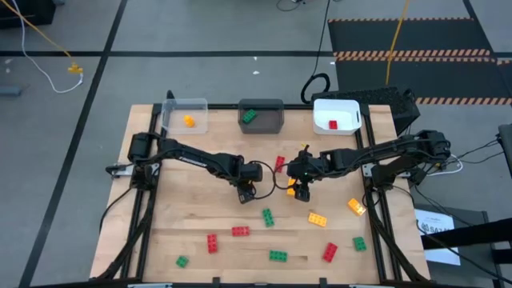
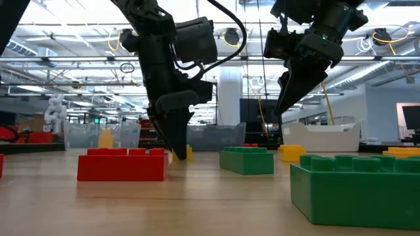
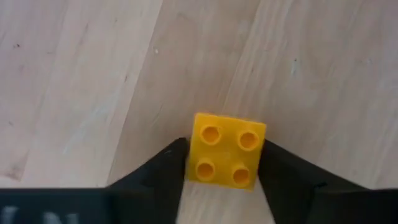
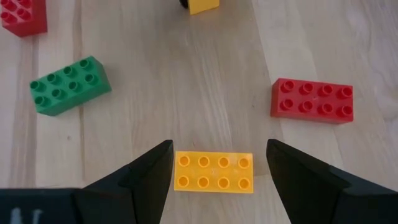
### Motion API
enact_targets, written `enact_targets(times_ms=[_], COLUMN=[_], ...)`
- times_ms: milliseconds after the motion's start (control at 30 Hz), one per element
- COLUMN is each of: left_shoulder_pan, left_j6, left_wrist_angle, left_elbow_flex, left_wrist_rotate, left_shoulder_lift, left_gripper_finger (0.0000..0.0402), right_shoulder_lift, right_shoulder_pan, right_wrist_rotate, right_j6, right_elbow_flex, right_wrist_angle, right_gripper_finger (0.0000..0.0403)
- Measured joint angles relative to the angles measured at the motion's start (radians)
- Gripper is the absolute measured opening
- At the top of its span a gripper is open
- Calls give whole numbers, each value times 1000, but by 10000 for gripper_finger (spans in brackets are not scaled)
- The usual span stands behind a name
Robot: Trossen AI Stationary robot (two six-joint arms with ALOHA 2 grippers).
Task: Sort & place blocks by color
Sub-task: Put the 4 stud yellow game piece into the transparent bin
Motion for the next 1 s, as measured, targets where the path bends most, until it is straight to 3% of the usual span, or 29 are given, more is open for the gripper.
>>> enact_targets(times_ms=[67, 233, 533, 700, 1000], left_shoulder_pan=[0, 14, 104, 218, 497], left_j6=[11, 53, 116, 119, 99], left_wrist_angle=[-20, -156, -439, -517, -572], left_elbow_flex=[13, 70, 272, 331, 332], left_wrist_rotate=[1, -17, -185, -260, -263], left_shoulder_lift=[2, 6, -16, -66, -223], left_gripper_finger=[142, 142, 142, 142, 145], right_shoulder_lift=[0, 0, 0, 0, 0], right_shoulder_pan=[0, 0, 0, 0, 0], right_wrist_rotate=[0, 0, 0, -1, -2], right_j6=[0, 0, 0, 0, 0], right_elbow_flex=[0, 0, 0, 0, 0], right_wrist_angle=[0, 0, 0, -4, -11], right_gripper_finger=[251, 251, 251, 251, 251])
